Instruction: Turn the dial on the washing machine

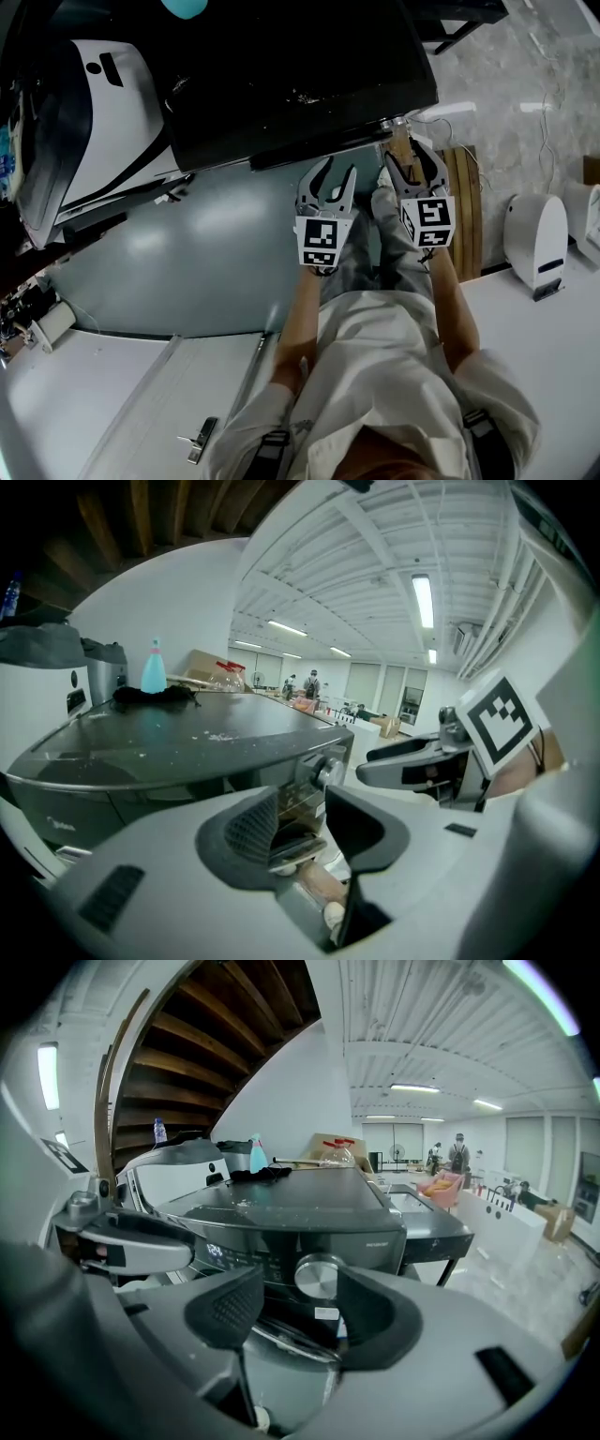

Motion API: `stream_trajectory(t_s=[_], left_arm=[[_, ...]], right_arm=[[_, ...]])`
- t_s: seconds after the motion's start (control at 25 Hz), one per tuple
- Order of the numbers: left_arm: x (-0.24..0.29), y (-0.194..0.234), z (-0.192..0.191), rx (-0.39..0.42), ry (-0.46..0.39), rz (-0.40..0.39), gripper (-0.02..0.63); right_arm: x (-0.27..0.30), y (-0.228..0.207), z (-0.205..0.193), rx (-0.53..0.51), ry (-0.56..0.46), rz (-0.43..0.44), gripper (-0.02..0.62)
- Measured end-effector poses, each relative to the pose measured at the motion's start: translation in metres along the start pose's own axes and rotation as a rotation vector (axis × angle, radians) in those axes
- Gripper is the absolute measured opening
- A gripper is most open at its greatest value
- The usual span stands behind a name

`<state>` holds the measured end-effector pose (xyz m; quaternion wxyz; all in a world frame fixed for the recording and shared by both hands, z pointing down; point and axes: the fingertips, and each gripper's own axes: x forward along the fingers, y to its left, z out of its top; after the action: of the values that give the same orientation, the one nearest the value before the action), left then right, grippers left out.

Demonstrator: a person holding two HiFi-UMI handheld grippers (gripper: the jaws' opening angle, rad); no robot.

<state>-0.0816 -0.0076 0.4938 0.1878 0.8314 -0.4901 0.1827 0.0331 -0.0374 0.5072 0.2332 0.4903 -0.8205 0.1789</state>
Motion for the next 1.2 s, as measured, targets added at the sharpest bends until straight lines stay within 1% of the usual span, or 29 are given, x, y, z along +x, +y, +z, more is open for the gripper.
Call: stream_trajectory(t_s=[0.28, 0.48, 0.52, 0.76, 0.96, 1.12, 1.2], left_arm=[[0.012, 0.001, -0.011, -0.009, 0.014, -0.011, 0.163], [0.018, 0.002, -0.017, -0.011, 0.02, -0.014, 0.163], [0.019, 0.003, -0.018, -0.013, 0.02, -0.014, 0.163], [0.026, 0.008, -0.02, -0.025, 0.022, -0.003, 0.163], [0.029, 0.012, -0.023, -0.029, 0.025, 0.007, 0.163], [0.031, 0.013, -0.024, -0.038, 0.025, 0.016, 0.163], [0.031, 0.013, -0.024, -0.04, 0.024, 0.019, 0.163]], right_arm=[[0.02, -0.009, -0.012, 0.029, 0.022, -0.042, 0.252], [0.036, -0.015, -0.018, 0.053, 0.028, -0.054, 0.275], [0.04, -0.015, -0.018, 0.053, 0.029, -0.052, 0.286], [0.055, -0.018, -0.019, 0.047, 0.033, -0.052, 0.294], [0.063, -0.018, -0.019, 0.034, 0.038, -0.051, 0.312], [0.068, -0.02, -0.02, 0.02, 0.045, -0.06, 0.314], [0.07, -0.021, -0.022, 0.009, 0.054, -0.073, 0.303]])
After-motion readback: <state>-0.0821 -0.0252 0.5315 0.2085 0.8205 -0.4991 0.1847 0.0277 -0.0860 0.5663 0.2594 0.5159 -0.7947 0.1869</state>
